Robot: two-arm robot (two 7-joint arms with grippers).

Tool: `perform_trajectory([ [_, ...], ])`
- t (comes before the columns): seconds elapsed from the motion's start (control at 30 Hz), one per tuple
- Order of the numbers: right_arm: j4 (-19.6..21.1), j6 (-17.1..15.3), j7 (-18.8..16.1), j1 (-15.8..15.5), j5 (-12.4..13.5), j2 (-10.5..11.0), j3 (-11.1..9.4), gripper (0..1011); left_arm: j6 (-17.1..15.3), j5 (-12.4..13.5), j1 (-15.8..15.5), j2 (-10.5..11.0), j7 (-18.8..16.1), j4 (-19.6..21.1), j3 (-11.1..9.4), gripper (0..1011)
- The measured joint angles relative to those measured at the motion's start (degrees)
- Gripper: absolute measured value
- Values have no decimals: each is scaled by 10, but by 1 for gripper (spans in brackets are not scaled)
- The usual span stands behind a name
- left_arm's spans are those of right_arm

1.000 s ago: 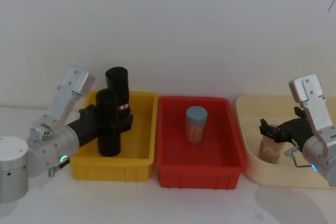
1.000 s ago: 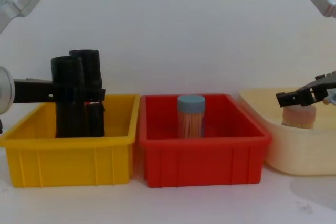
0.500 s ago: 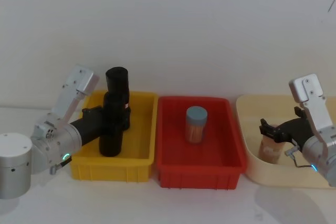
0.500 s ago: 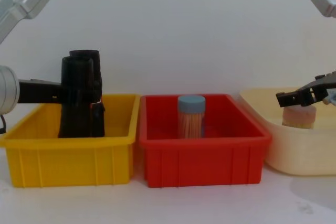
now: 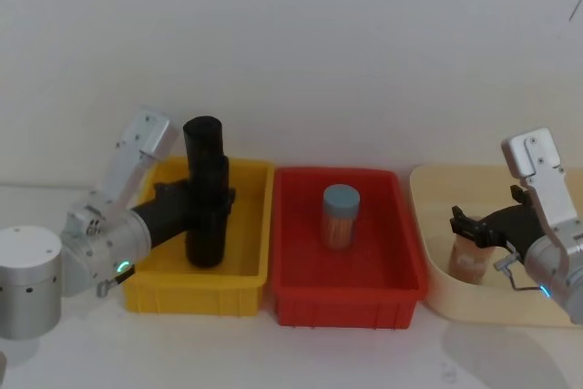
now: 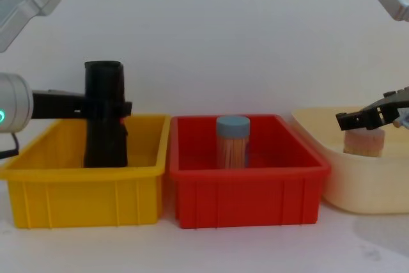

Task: Pick up the garbage bag with the one hand and transfer it to the other hand.

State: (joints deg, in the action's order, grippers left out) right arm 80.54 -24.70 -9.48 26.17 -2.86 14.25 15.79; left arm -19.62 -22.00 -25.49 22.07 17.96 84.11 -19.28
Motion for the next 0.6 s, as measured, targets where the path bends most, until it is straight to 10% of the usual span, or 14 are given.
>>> perform_trajectory([
  [0.6,0,0,0,0,0,0,0,1000,21,-41,-56,-24,53,6,-2,371],
])
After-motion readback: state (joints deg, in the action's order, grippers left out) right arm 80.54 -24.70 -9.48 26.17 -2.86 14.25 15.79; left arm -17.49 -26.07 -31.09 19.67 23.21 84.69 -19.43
